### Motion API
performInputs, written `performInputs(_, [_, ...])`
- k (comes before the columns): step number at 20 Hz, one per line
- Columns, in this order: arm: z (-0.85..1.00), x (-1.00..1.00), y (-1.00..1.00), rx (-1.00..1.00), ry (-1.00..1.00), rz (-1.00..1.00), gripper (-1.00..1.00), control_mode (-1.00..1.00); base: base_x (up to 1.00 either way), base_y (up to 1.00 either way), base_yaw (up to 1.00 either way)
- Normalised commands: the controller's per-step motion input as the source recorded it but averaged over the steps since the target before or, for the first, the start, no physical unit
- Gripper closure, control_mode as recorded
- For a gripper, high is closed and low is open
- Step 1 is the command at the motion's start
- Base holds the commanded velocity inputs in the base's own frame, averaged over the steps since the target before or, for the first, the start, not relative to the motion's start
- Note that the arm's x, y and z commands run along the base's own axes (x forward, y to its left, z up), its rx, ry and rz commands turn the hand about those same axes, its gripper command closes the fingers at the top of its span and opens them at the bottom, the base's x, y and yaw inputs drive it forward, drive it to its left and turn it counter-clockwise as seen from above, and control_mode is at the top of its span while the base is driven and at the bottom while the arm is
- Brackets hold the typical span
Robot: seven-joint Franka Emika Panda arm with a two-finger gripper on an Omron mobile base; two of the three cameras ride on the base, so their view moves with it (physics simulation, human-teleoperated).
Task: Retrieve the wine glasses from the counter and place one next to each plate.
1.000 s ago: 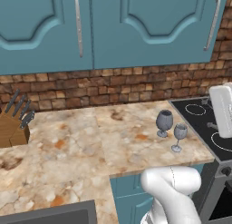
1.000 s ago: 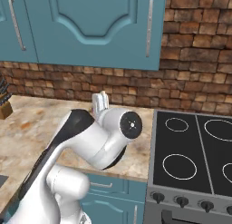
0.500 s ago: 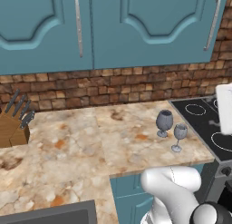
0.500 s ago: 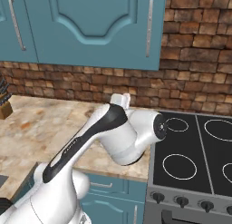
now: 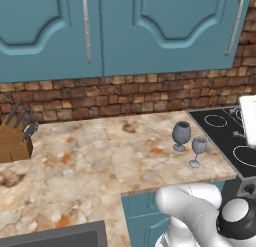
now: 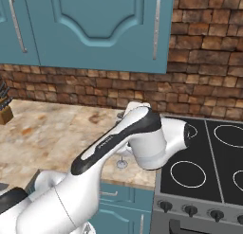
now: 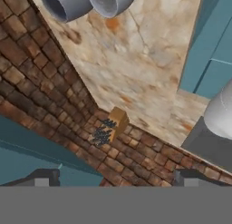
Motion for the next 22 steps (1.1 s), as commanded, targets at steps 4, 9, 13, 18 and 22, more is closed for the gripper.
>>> performInputs(4, [-0.24, 0.08, -0.03, 0.09, 0.03, 0.12, -1.00, -1.00, 0.00, 0.00, 0.00])
performInputs(9, [-0.24, 0.01, -0.10, 0.01, 0.10, 0.12, -1.00, -1.00, 0.00, 0.00, 0.00])
performInputs(13, [-0.32, 0.08, -0.02, 0.01, 0.21, 0.05, -1.00, -1.00, 0.00, 0.00, 0.00])
performInputs(18, [-0.23, 0.03, -0.08, 0.07, 0.21, 0.03, -1.00, -1.00, 0.00, 0.00, 0.00])
performInputs(22, [-0.24, 0.00, -0.01, 0.12, 0.12, 0.00, -1.00, -1.00, 0.00, 0.00, 0.00])
